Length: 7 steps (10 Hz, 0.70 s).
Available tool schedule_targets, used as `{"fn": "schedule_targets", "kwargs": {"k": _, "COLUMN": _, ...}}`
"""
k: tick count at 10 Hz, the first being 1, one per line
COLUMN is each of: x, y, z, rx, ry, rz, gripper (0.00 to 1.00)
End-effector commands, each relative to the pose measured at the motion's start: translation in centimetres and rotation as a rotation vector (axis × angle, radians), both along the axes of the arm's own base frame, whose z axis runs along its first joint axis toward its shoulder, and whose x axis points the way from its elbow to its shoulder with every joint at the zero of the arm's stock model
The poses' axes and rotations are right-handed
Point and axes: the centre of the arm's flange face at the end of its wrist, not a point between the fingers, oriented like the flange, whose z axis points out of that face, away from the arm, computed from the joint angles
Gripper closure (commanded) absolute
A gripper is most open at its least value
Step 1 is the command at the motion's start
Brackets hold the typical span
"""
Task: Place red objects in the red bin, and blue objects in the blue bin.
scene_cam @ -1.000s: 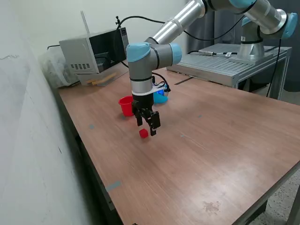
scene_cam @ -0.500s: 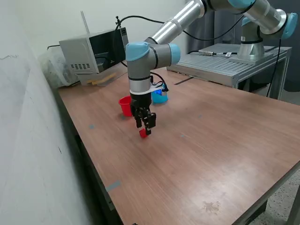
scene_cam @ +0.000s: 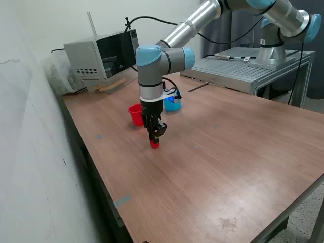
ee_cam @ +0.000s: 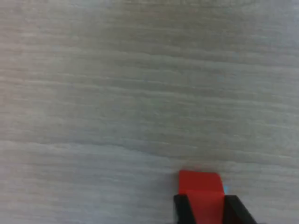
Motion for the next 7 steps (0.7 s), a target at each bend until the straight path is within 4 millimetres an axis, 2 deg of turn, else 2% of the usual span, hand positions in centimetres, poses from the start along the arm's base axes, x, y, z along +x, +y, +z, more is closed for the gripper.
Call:
{"fn": "schedule_targets", "kwargs": {"k": 1, "x": 0.4, "y": 0.1, "z": -0.9, "rx": 0.008, "ry": -0.018, "rz": 0.004, "gripper": 1.00}}
{"fn": "schedule_targets", "kwargs": {"k": 5, "x": 0.0, "y": 0.7, "z": -0.1, "rx": 0.069, "ry": -0.006, "rz": 0.005, "gripper": 1.00}}
{"fn": "schedule_targets", "kwargs": {"k": 6, "x": -0.1, "y": 0.8, "z": 0.8, "rx": 0.093, "ry": 0.007, "rz": 0.004, "gripper": 1.00}}
{"fn": "schedule_targets", "kwargs": {"k": 7, "x": -0.1, "y": 0.8, "z": 2.8, "rx": 0.093, "ry": 0.030, "rz": 0.001, "gripper": 1.00}}
